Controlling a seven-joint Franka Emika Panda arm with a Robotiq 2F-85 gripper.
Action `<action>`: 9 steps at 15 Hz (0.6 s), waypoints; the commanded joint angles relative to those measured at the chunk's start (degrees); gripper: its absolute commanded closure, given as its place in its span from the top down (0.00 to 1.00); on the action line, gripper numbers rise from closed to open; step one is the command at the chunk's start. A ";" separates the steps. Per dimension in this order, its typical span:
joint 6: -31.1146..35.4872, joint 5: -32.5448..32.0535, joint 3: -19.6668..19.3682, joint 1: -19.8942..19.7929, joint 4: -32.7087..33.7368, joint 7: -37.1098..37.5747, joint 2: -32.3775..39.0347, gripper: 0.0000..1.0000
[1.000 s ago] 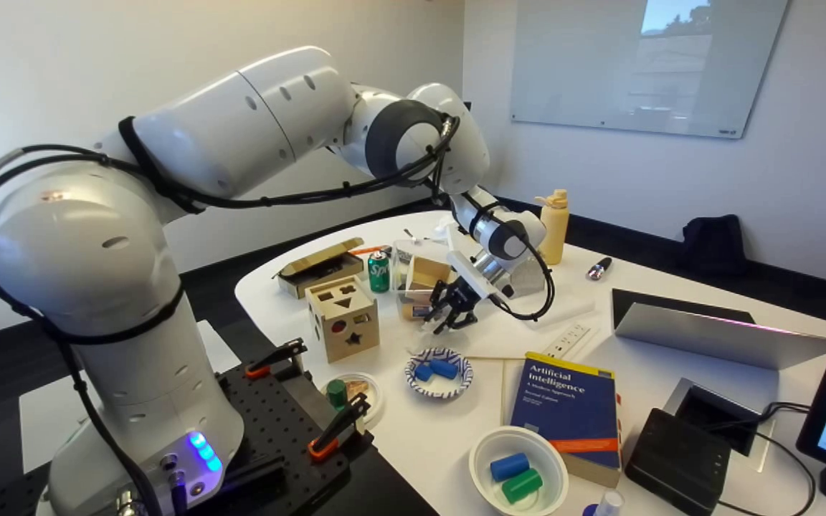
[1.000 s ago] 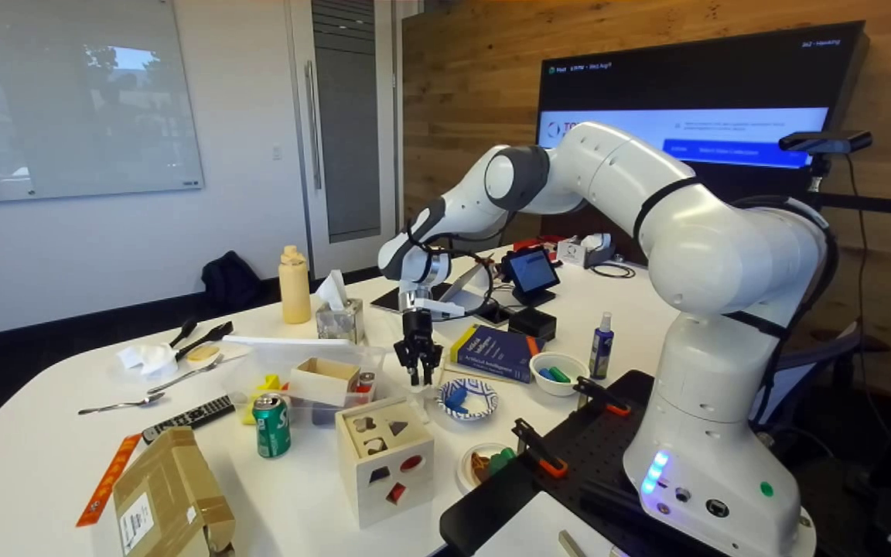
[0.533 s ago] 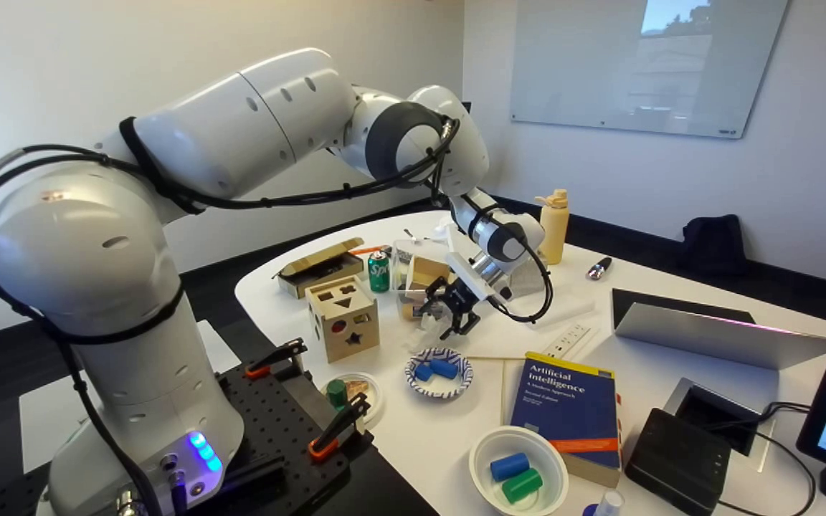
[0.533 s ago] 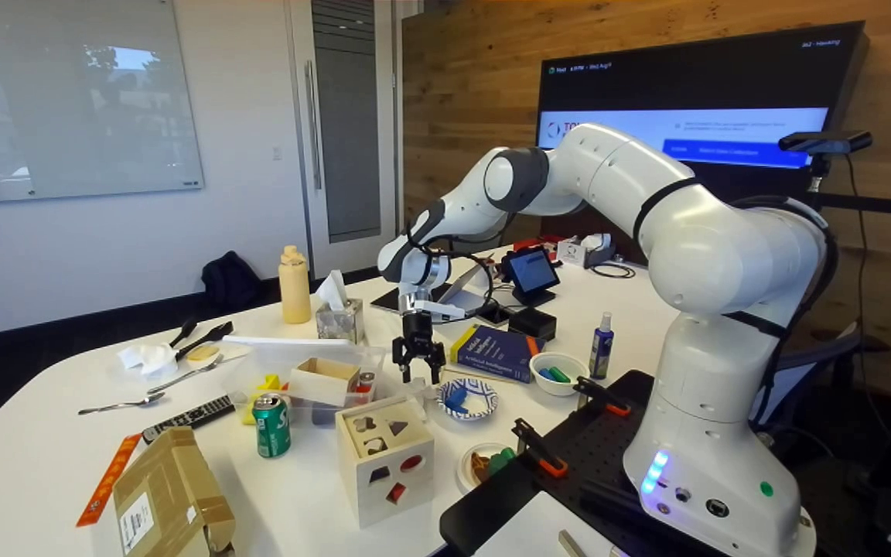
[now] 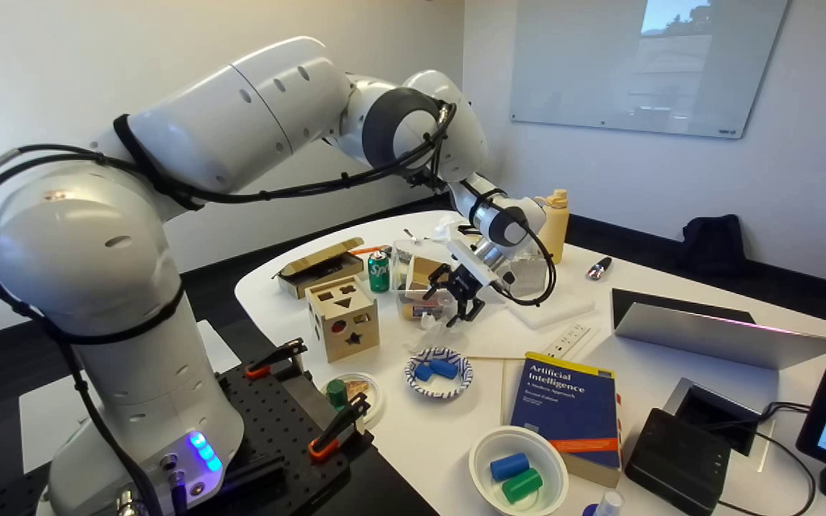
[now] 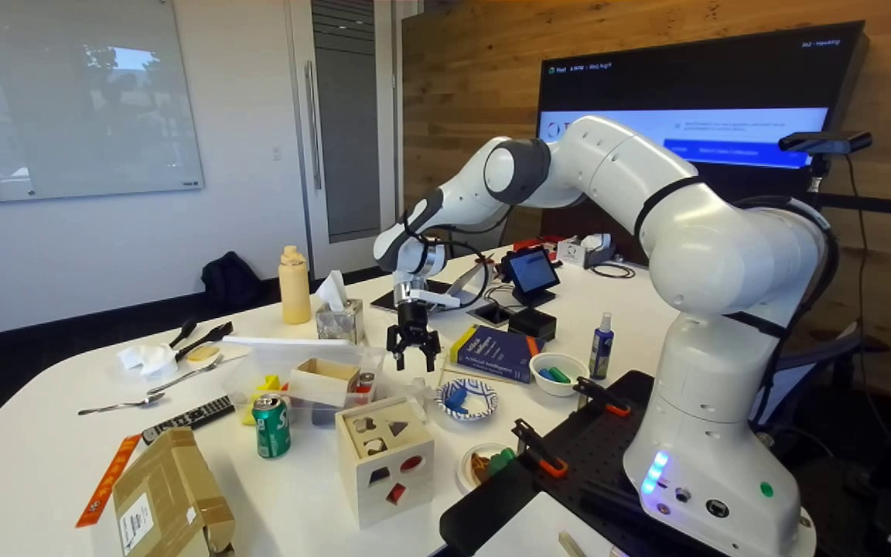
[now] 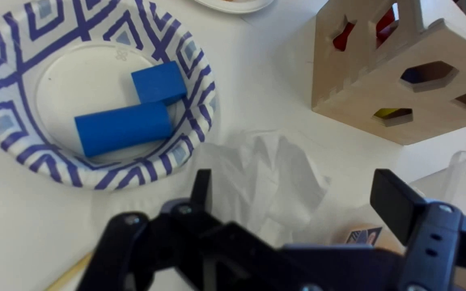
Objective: Pick up a wipe and put it on the table
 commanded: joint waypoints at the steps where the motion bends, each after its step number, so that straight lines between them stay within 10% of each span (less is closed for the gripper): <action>1: 0.89 -1.21 -1.03 2.80 -5.15 1.17 -7.40 1.00; 9: 3.47 -3.96 -2.60 6.21 -10.54 2.64 -15.62 1.00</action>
